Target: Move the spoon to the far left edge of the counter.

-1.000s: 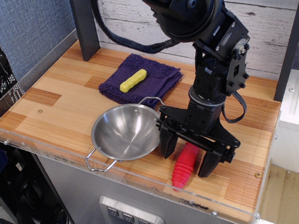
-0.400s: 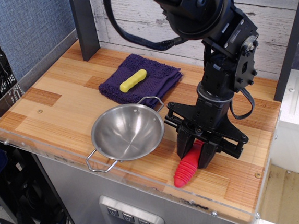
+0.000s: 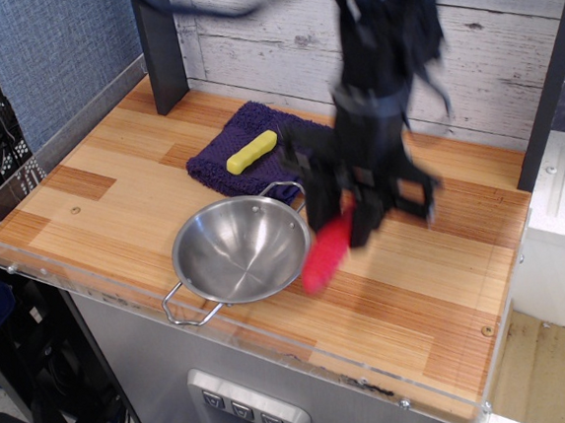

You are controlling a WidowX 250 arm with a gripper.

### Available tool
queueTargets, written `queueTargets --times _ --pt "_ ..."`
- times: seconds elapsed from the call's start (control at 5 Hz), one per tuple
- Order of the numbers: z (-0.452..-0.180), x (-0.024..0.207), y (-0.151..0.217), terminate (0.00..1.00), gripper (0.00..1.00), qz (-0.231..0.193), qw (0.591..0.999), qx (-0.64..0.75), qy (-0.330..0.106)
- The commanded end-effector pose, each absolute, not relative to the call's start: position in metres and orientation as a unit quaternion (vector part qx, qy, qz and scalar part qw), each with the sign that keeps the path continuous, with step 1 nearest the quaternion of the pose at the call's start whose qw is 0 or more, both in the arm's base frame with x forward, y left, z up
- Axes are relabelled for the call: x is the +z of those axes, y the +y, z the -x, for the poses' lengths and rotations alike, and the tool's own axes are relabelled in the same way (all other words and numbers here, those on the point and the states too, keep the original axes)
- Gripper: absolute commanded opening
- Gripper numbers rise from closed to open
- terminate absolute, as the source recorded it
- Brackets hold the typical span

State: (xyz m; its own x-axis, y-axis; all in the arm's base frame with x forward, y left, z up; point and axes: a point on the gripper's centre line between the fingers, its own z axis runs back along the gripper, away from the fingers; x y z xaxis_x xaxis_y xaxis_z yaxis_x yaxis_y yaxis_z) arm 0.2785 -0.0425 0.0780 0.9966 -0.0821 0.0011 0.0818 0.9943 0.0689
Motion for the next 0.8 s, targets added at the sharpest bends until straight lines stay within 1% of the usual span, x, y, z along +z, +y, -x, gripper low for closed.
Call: queueTargets --times 0.0,0.2,0.4,0.6 --pt "-0.271 0.178 0.053 0.00 0.00 -0.003 0.998 0.032 -0.059" --pt "-0.263 0.170 0.100 0.00 0.00 -0.020 0.995 0.083 -0.043" --pt "-0.263 0.152 0.150 0.00 0.00 -0.043 0.995 0.084 -0.024" --pt "-0.268 0.124 0.183 0.00 0.00 -0.080 0.994 0.076 -0.007"
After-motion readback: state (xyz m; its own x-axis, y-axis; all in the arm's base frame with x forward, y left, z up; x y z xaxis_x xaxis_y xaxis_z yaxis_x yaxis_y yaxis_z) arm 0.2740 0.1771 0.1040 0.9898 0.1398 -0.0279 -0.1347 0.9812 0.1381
